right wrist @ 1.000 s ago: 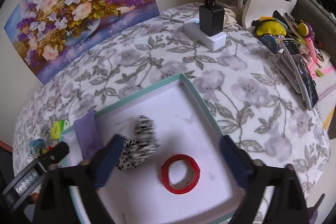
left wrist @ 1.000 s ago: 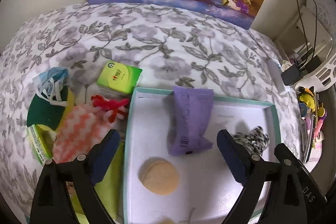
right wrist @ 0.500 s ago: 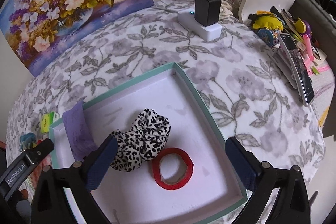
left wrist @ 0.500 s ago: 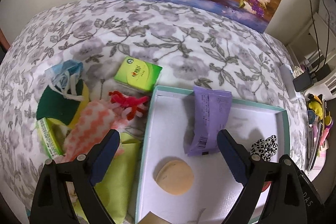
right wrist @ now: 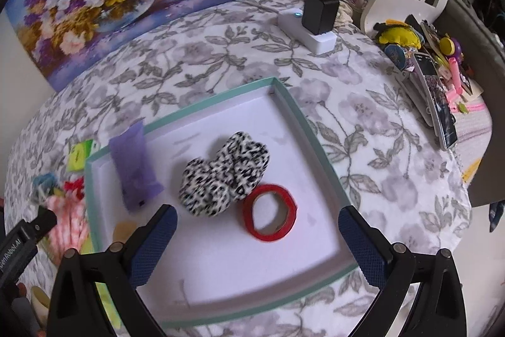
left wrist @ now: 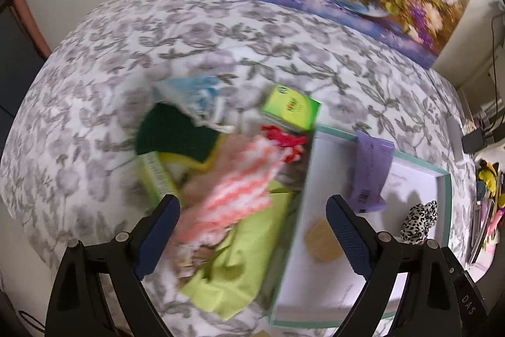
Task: Organize soft objects
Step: 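Move both tools back toward the remaining pile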
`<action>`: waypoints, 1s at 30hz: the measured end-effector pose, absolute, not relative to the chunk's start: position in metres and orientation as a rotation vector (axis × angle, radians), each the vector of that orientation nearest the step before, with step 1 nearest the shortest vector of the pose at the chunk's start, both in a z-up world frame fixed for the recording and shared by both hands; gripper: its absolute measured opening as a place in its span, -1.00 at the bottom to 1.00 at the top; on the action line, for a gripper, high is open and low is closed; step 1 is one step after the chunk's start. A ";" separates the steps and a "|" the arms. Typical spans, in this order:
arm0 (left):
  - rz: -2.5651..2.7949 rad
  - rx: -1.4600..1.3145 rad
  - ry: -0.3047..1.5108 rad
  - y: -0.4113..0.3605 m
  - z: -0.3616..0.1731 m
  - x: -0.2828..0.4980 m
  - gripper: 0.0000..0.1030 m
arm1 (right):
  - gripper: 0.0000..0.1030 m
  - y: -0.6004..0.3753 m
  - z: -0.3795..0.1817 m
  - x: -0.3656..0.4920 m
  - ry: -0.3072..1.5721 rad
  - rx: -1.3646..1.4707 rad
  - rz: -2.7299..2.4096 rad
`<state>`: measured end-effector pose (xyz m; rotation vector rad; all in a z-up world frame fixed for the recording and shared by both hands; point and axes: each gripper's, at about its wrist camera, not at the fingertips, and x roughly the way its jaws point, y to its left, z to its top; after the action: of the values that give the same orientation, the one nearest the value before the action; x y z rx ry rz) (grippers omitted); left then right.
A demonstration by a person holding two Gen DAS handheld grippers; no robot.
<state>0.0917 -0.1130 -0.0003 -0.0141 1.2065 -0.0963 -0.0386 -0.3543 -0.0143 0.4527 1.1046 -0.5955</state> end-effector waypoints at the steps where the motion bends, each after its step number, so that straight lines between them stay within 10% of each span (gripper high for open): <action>1: -0.084 -0.021 1.203 -0.105 0.002 0.090 0.83 | 1.00 -0.351 -0.013 -0.039 1.107 0.451 -0.592; 30: 0.108 -0.262 1.182 0.061 -0.003 0.079 0.83 | 1.00 -0.186 -0.009 0.003 1.180 0.307 -0.254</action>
<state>0.0794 0.0607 -0.0030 -0.2623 1.1816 0.1076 0.0027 -0.1864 -0.0091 0.3071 1.1803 -0.2542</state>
